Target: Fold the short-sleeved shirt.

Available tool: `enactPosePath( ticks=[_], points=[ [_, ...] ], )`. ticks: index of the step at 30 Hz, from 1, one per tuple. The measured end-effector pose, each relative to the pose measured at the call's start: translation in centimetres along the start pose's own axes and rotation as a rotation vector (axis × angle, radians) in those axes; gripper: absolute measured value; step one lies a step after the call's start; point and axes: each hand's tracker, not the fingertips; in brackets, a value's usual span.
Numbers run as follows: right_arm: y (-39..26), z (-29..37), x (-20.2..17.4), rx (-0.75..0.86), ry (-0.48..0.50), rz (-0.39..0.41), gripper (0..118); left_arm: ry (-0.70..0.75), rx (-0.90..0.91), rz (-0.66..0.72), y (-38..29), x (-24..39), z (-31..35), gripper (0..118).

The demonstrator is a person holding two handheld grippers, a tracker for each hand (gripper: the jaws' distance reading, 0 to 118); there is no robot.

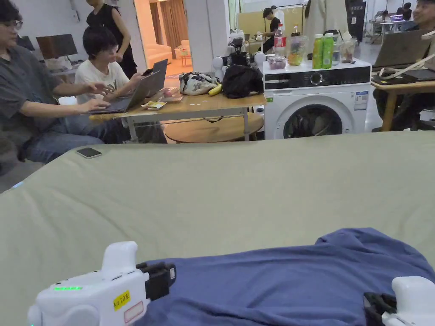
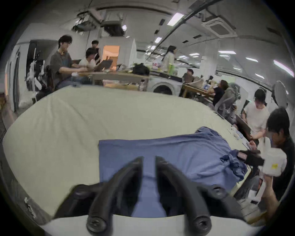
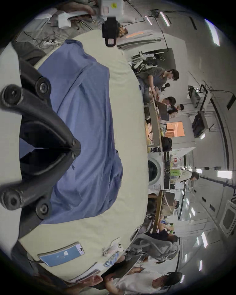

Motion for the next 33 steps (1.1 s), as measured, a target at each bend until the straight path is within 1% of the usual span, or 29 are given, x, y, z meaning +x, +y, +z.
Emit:
enactPosePath(
  ticks=[2,3,4,7,9,10,11,13,14,15,16,17,18,19,20,22,23,25,27,28,29,30,32,33],
  points=[
    [-0.4,-0.3,0.6,-0.012,0.011,-0.012,0,0.029,-0.074,0.028,1.8,-2.4,-3.5,50],
    [-0.5,-0.4,1.0,-0.023,0.012,-0.017,0,0.056,-0.101,0.032,2.6,-3.1,-4.9,65],
    [-0.7,-0.6,1.4,-0.033,0.011,-0.023,0,0.084,-0.135,0.040,3.3,-4.0,-6.6,66],
    [-1.0,-0.7,2.8,-0.059,-0.003,-0.040,0,0.096,-0.210,0.116,4.1,-6.1,-11.0,66],
    [-1.0,-0.6,4.1,-0.068,-0.032,-0.042,0,0.163,-0.243,0.122,3.7,-7.0,-13.2,66],
    [-0.9,-0.5,4.6,-0.073,-0.048,-0.043,0,0.174,-0.264,0.124,3.4,-7.3,-14.1,66],
    [-0.7,-0.3,5.3,-0.076,-0.064,-0.045,0,0.176,-0.291,0.124,3.0,-7.6,-15.0,65],
    [-0.4,-0.1,6.7,-0.078,-0.090,-0.050,0,0.186,-0.316,0.132,2.2,-7.6,-16.0,53],
    [-0.2,-0.2,7.1,-0.081,-0.104,-0.054,0,0.193,-0.293,0.115,2.2,-7.3,-15.9,48],
    [0.1,-0.2,7.7,-0.083,-0.116,-0.061,0,0.189,-0.280,0.077,2.4,-7.2,-15.9,32],
    [0.5,-0.4,8.3,-0.082,-0.121,-0.070,0,0.177,-0.293,0.033,2.7,-6.8,-16.2,12],
    [1.0,-0.8,8.9,-0.084,-0.118,-0.074,0,0.142,-0.305,0.042,2.7,-6.4,-16.5,0],
    [1.5,-1.2,9.4,-0.087,-0.115,-0.078,0,0.148,-0.307,0.046,2.6,-5.8,-16.8,0],
    [2.5,-2.0,10.2,-0.095,-0.111,-0.094,0,0.211,-0.327,-0.030,2.6,-5.1,-16.6,0],
    [3.4,-2.9,11.0,-0.121,-0.084,-0.126,3,0.210,-0.335,-0.073,2.6,-4.8,-17.0,0],
    [5.3,-5.0,13.2,-0.147,-0.043,-0.180,55,0.212,-0.344,-0.058,2.6,-5.0,-17.2,0],
    [6.2,-6.3,14.2,-0.146,-0.059,-0.189,70,0.209,-0.349,-0.043,2.6,-5.1,-17.1,0],
    [8.3,-9.8,16.4,-0.179,-0.120,-0.210,70,0.201,-0.359,-0.019,2.6,-5.2,-17.2,0],
    [9.8,-13.5,18.6,-0.250,-0.123,-0.265,70,0.203,-0.366,-0.022,2.7,-5.3,-17.1,0],
    [10.1,-15.4,19.5,-0.294,-0.123,-0.309,70,0.224,-0.352,-0.058,2.9,-5.1,-17.1,0],
    [10.3,-16.8,20.1,-0.322,-0.130,-0.314,70,0.230,-0.353,-0.077,2.8,-4.9,-17.1,0],
    [10.3,-18.1,20.5,-0.351,-0.138,-0.308,70,0.234,-0.354,-0.089,2.8,-4.7,-17.1,0],
    [9.8,-20.2,20.3,-0.421,-0.143,-0.269,67,0.238,-0.357,-0.095,2.6,-4.2,-16.7,0],
    [9.7,-20.2,19.6,-0.418,-0.175,-0.216,66,0.238,-0.356,-0.095,2.6,-4.2,-16.6,0]
  ],
)
